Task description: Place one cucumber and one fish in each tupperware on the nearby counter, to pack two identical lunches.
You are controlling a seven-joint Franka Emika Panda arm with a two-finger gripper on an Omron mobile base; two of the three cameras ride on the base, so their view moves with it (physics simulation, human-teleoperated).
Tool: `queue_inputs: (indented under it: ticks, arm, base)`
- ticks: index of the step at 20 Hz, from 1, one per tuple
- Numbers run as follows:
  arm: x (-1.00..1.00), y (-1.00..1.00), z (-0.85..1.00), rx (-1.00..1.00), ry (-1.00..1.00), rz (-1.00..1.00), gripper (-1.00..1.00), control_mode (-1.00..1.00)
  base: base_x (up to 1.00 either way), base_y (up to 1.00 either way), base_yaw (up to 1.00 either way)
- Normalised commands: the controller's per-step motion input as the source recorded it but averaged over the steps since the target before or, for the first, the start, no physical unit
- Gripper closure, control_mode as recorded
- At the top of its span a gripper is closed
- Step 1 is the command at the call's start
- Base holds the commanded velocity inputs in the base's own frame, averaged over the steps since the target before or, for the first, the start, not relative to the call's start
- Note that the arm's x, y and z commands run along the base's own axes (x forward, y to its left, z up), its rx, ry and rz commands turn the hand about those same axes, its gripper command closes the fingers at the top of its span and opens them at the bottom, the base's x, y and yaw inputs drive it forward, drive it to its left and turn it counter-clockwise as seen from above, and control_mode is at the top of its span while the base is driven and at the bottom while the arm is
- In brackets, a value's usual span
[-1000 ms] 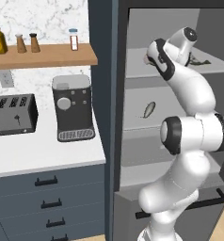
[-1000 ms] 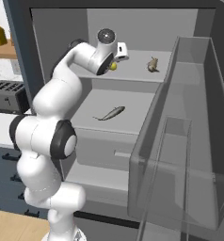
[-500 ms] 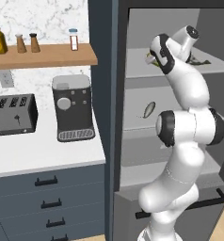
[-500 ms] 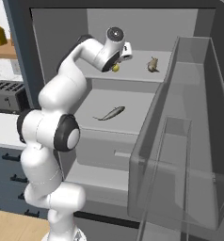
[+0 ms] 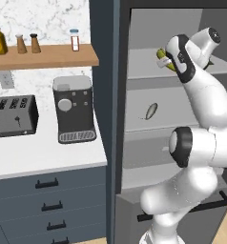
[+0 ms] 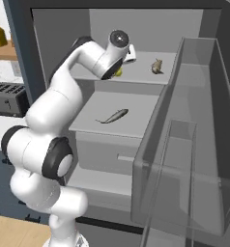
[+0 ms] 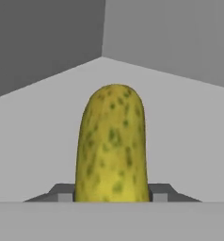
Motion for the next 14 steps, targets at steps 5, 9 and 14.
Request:
queue_inputs:
  ticks: [5, 9, 14]
  arm:
    - [-0.99, 0.09, 0.13, 0.0, -0.35, 0.0, 1.0, -1.0]
    - [-1.0, 0.24, 0.43, 0.0, -0.06, -0.05, 1.0, -1.0]
    - [-1.0, 0.17, 0.49, 0.0, 0.04, -0.03, 1.0, -1.0]
  base:
    - [0.0, 0.0, 0.0]
    - [0.0, 0.0, 0.0]
    - [0.0, 0.0, 0.0]
